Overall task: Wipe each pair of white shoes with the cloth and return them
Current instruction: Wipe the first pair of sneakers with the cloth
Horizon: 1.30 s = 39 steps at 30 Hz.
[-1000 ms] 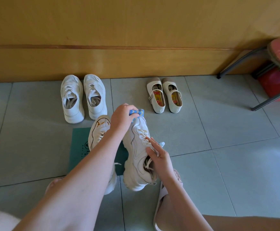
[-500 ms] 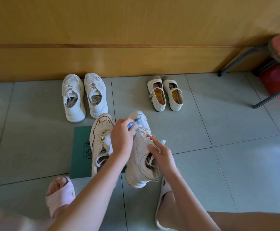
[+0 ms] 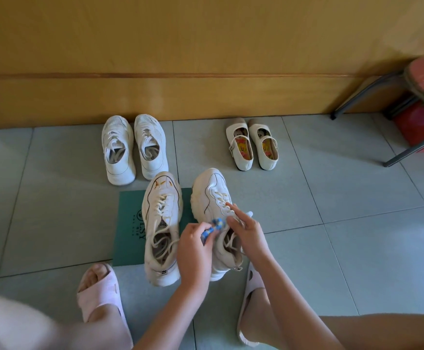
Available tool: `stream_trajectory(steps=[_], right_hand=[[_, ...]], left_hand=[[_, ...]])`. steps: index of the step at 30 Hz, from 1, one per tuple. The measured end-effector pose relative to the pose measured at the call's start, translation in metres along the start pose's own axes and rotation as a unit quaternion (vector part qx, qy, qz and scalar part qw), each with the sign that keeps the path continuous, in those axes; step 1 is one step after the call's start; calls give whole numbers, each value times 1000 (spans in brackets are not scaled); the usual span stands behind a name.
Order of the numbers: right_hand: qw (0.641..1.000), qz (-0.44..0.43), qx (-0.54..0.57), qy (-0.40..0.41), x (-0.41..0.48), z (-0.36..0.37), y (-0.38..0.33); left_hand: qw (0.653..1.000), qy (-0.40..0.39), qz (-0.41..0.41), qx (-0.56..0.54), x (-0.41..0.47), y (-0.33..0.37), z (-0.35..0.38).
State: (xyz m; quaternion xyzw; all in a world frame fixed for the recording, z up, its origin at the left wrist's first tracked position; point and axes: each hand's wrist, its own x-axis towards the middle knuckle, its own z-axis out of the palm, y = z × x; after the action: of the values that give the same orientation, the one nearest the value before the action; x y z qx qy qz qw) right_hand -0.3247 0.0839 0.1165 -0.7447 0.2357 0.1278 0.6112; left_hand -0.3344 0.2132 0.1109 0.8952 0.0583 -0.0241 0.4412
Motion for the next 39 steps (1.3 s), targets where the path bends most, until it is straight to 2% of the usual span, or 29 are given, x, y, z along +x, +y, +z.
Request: stream_trajectory(steps=[8,14,23,27,31,39], right_hand=[[999,7,-34,12,-3,-1,-7],[998,16,-57,14,-5,2,-14],[996,20,-88,13,-3,4,-14],[995,9,-100,4,-2,9,-14],[990,-11,-138,12,-1,19,-14],[978,-11,-204,42,-1,36,-19]], left_hand=[[999,-14,-22,-43,-32,-10,-8],[992,-44,-73,-96,-52,-14,-8],[990,-71,-82,-93,-64,-17,-18],[981,-52,-112,-148,-65,-13,-29],[974,0,-104,-202,-48,4,-47],[936,42,-171,-305,-14,9,-69]])
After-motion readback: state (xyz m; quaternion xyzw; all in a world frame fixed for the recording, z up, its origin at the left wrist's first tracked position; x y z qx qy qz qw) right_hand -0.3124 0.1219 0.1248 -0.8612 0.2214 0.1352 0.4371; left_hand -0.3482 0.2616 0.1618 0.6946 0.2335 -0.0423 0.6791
